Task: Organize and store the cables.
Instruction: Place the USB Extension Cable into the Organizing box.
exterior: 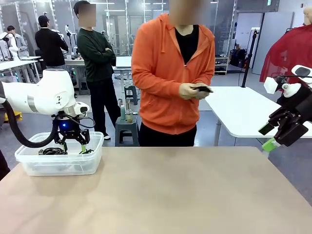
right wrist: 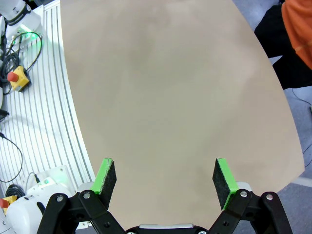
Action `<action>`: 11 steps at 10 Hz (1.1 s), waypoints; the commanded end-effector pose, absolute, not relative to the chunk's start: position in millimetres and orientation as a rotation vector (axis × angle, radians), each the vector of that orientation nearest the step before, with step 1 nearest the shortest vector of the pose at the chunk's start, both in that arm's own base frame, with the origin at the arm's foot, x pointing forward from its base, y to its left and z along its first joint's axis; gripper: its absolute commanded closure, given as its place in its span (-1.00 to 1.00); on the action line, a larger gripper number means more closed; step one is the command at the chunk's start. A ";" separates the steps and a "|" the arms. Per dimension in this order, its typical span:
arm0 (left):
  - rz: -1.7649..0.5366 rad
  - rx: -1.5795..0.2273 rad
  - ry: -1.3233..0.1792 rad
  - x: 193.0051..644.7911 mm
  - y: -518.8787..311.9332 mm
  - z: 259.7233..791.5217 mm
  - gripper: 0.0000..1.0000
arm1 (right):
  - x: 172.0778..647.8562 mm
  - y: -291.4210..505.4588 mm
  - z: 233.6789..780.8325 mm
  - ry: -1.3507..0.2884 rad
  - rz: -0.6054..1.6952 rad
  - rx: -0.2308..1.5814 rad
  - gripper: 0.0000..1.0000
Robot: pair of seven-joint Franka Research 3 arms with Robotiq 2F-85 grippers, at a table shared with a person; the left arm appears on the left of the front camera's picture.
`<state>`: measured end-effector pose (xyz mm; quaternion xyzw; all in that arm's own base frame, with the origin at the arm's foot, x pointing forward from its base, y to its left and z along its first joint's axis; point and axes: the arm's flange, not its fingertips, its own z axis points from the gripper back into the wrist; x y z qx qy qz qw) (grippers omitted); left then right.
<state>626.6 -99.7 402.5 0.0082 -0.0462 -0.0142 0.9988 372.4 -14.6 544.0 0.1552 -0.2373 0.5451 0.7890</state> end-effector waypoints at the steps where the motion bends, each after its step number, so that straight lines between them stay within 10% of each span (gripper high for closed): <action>1: -0.032 0.018 -0.087 626.6 -101.2 399.4 -0.84 | 375.0 -13.0 545.0 -0.517 1.167 0.332 -1.00; 11: -0.032 0.018 -0.087 626.6 -101.2 399.4 -0.84 | 375.0 -13.0 545.0 -0.517 1.167 0.332 -1.00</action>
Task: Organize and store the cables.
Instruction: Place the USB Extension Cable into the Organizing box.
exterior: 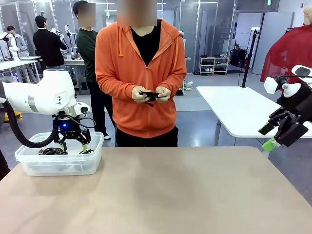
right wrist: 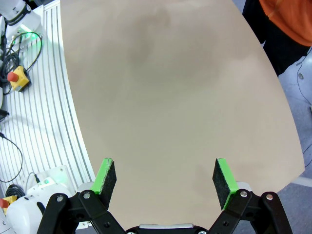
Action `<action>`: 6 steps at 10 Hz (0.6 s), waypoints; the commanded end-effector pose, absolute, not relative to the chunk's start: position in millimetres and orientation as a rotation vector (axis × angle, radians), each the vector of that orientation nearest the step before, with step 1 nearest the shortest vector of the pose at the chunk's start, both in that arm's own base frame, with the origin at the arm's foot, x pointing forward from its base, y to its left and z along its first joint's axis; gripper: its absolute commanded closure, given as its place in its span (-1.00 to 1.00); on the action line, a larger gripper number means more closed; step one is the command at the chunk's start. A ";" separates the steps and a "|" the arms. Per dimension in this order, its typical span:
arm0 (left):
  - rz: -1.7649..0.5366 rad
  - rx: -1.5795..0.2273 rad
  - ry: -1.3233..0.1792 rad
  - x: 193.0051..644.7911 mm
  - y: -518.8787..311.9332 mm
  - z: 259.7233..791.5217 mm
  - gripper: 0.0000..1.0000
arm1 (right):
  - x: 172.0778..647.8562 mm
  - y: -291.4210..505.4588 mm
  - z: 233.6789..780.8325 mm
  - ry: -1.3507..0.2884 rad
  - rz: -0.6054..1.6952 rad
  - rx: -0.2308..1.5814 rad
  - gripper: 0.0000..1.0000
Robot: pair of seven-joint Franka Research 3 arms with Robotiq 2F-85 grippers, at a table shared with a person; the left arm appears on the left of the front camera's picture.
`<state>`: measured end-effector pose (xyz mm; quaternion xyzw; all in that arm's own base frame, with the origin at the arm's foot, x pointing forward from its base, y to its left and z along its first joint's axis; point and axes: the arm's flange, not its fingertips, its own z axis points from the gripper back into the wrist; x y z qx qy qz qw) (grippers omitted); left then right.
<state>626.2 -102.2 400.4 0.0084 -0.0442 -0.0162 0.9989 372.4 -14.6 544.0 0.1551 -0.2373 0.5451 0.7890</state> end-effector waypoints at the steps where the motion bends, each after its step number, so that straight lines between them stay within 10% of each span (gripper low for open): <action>1: -0.032 0.018 -0.087 626.6 -101.2 399.4 -0.84 | 375.0 -13.0 545.0 -0.517 1.167 0.332 -1.00; 6: -0.129 0.012 -0.202 611.5 -90.2 467.9 -0.84 | 375.0 -13.0 545.0 -0.517 1.167 0.332 -1.00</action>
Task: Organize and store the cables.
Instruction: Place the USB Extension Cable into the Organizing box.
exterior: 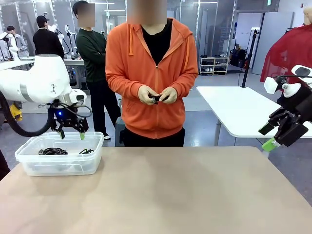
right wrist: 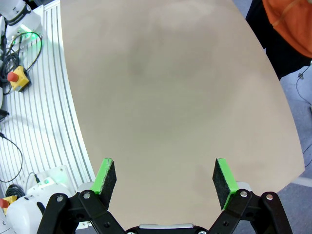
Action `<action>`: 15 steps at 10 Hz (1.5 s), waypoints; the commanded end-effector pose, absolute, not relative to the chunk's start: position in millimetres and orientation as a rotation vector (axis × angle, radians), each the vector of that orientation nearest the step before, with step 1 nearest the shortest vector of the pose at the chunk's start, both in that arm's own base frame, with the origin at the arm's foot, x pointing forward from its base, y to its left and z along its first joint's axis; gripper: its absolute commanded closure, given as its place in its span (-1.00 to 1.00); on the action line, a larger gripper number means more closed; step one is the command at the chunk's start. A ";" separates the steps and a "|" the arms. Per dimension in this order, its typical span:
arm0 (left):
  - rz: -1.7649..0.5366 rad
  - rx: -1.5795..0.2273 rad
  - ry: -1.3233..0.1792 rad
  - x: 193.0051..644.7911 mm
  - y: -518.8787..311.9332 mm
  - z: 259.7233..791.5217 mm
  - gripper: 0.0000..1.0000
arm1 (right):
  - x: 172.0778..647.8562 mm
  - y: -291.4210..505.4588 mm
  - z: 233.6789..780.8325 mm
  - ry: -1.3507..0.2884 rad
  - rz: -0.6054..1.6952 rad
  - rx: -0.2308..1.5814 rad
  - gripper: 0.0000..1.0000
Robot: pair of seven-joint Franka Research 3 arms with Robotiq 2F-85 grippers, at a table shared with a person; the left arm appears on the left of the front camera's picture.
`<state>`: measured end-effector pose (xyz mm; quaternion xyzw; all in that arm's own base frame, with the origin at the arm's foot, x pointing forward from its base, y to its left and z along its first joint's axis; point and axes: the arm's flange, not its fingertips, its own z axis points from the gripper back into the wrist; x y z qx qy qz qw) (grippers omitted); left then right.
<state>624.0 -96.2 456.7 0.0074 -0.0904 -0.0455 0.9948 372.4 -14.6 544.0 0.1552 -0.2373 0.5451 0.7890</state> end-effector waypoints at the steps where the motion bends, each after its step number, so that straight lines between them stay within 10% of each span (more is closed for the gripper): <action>1: -0.173 -0.001 -0.190 597.8 -90.4 480.3 -1.00 | 375.0 -13.0 545.0 -0.517 1.167 0.332 -1.00; 9: -0.457 -0.069 -0.443 408.6 -101.5 586.6 -1.00 | 375.0 -13.0 545.0 -0.517 1.167 0.332 -1.00; 15: -0.771 -0.103 -0.639 384.1 -134.2 582.6 -1.00 | 375.0 -13.0 545.0 -0.517 1.167 0.332 -1.00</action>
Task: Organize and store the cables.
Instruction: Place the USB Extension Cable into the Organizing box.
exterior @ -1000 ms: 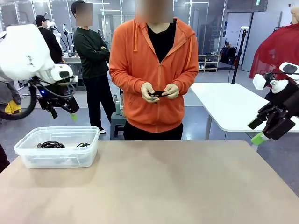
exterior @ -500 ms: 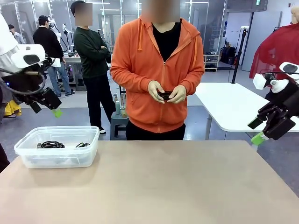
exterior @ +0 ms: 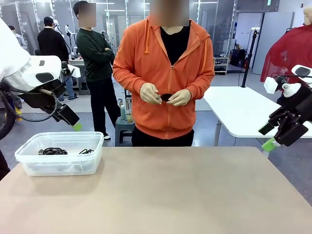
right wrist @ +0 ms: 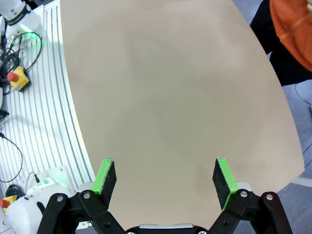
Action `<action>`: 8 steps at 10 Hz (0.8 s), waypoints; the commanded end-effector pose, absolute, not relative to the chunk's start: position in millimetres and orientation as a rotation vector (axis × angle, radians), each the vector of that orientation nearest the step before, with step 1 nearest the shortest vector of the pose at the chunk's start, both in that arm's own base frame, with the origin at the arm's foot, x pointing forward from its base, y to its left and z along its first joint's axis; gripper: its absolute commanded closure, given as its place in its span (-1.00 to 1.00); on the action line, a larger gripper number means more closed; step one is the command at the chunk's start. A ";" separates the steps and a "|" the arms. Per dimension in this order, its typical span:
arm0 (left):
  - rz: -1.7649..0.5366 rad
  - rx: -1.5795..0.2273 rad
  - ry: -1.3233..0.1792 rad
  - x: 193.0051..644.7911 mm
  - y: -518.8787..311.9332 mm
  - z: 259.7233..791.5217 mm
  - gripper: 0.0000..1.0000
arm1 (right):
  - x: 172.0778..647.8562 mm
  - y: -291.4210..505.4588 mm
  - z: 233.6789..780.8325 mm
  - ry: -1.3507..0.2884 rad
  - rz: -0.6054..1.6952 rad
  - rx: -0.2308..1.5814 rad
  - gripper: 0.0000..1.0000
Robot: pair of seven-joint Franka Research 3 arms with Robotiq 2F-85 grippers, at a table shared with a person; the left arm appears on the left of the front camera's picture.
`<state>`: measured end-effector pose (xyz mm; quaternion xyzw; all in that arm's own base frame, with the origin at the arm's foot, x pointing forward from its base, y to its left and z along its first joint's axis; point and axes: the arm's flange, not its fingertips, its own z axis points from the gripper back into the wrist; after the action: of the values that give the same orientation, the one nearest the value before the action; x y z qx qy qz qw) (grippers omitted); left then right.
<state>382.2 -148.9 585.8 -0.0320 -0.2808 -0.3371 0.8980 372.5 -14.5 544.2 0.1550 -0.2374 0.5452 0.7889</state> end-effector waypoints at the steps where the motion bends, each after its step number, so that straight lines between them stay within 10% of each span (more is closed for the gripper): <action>1: -0.773 -0.107 -0.616 392.3 -135.9 577.2 -1.00 | 375.0 -13.0 545.0 -0.517 1.167 0.332 -1.00; 8: -0.856 -0.161 -0.619 395.9 -135.0 578.2 -1.00 | 375.0 -13.0 545.0 -0.517 1.167 0.332 -1.00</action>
<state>395.4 -134.2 579.0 -0.0832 -0.2962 -0.4099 0.8587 372.5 -14.5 544.2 0.1550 -0.2374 0.5452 0.7889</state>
